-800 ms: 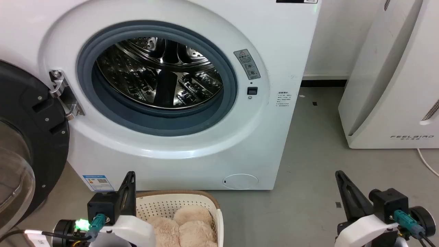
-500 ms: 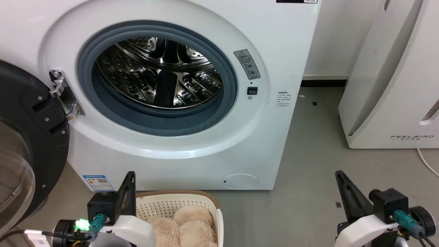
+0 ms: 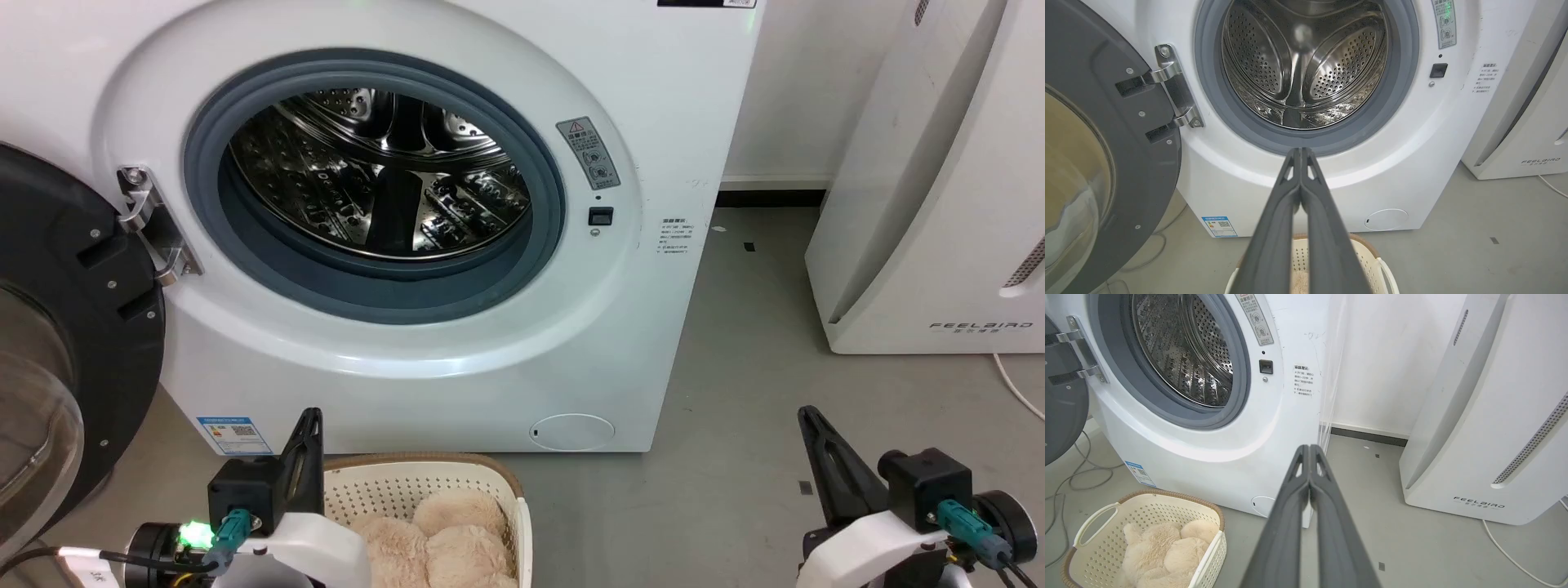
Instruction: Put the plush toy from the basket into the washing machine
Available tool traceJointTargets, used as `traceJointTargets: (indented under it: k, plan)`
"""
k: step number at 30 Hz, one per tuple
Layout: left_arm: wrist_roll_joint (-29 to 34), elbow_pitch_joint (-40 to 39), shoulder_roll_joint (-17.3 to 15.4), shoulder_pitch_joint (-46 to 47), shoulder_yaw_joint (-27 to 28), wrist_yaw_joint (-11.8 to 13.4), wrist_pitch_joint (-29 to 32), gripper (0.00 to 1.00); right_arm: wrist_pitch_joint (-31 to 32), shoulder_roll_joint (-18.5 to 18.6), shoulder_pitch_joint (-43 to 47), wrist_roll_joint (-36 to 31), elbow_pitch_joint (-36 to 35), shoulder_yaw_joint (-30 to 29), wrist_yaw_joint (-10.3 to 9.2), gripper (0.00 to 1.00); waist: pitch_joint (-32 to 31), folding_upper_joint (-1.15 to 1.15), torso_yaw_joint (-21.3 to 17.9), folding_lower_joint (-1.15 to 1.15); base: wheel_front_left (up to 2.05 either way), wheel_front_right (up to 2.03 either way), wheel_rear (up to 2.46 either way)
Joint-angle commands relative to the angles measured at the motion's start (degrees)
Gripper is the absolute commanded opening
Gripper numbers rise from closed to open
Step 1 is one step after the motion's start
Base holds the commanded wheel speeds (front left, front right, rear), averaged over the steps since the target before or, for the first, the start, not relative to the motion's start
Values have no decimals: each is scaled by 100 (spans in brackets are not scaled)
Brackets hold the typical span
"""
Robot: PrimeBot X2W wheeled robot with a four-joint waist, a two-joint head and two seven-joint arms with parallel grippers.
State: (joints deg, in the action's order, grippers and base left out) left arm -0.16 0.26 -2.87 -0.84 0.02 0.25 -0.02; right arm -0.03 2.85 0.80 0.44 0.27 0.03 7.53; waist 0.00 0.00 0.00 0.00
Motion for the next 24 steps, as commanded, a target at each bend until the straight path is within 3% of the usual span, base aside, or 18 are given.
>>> traceJointTargets:
  k: [1, 3, 4, 24]
  plan:
    - [16, -26, 0, 84, -2, -25, 2, 0, 3, 3, -80, -44, -27, -3, -4, 0, 0, 0, 0, 0, 0, 0, 0]
    - [16, -26, 0, 84, -2, -25, 2, 0, 3, 3, -80, -44, -27, -3, -4, 0, 0, 0, 0, 0, 0, 0, 0]
    - [0, 0, 0, 0, 1, 0, -1, 100, -1, 0, 0, 0, 0, -2, 0, 100, 0, 0, 0, 0, 0, 0, 0]
    - [-78, 181, 0, 129, -86, 159, -206, 100, -206, 0, -24, 403, -90, -105, 0, 100, 106, 0, -22, 0, 0, 0, 0]
